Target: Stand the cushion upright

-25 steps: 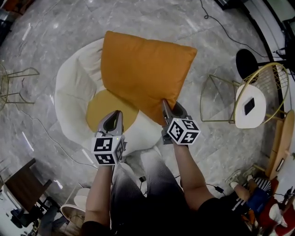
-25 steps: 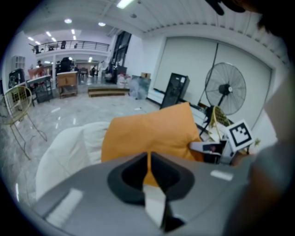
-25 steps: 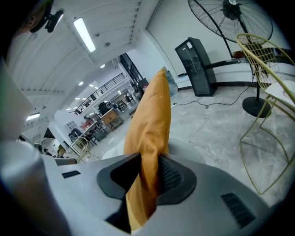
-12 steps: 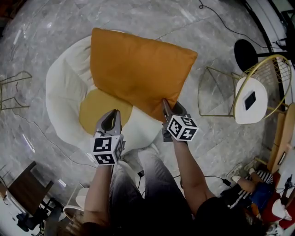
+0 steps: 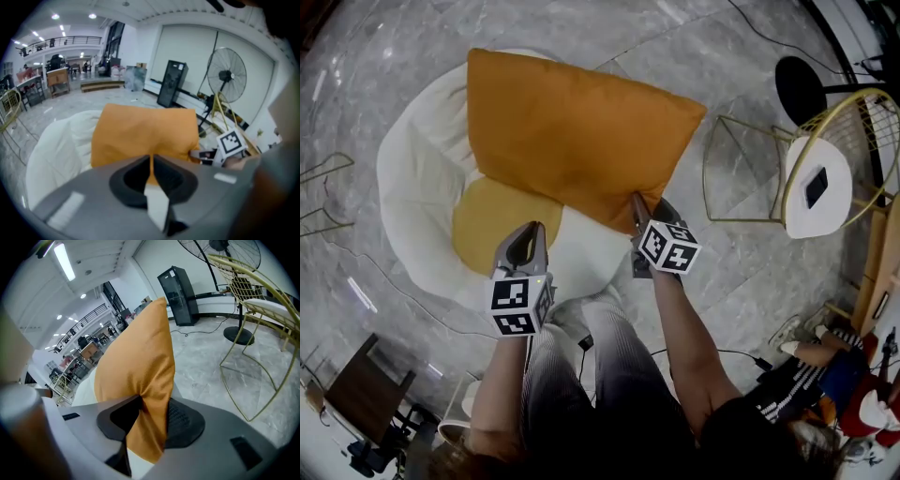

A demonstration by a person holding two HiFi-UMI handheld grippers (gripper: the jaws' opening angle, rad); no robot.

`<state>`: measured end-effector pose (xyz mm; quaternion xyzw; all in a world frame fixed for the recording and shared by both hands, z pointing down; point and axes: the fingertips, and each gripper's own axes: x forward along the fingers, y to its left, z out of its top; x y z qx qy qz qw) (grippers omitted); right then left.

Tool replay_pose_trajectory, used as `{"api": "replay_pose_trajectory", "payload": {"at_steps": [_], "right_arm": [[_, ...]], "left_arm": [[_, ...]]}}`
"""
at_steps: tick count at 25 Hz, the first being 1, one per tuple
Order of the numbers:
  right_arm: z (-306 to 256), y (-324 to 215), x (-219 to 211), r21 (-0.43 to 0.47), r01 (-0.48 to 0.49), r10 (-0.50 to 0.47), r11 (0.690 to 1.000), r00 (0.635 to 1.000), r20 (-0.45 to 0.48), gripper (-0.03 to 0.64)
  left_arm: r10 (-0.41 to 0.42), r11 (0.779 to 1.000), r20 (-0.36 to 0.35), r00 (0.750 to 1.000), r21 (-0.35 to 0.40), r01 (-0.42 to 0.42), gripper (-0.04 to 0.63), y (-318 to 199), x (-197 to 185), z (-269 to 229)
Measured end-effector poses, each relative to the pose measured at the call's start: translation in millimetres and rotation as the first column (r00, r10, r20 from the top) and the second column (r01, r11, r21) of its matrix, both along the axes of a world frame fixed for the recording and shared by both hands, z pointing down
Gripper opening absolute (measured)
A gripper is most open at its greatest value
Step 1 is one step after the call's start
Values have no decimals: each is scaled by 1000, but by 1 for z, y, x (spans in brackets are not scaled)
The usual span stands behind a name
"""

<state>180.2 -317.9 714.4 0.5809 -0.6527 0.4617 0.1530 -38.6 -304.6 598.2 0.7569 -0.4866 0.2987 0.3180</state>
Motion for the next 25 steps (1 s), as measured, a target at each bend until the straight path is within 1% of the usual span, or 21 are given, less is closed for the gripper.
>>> {"api": "replay_pose_trajectory", "payload": {"at_steps": [3,6,11,15,21,25], "right_arm": [[8,-1,7,0,-13,13,1000,1000,-5,148],[12,-6,14,0,-30,30,1000,999,-23,167],[16,-1,27,-14,-63,62,998,997,-54,208],[15,0,36,-19,-77,75,997,994,-75,254],[11,5,35,-12,-53,51,999,995,-81,304],[-2,7,36,10,-68,68,998,992,-102,301]], "left_arm": [[11,1000,16,1000,-17,-11,29,4,3,11],[5,1000,33,999,-23,-4,29,4,2,18],[8,999,53,999,-45,-5,29,9,3,26],[1,999,67,998,-34,2,29,5,3,24],[-25,1000,58,998,-8,25,29,-1,3,14],[-32,999,35,999,4,32,29,-1,2,9]]}}
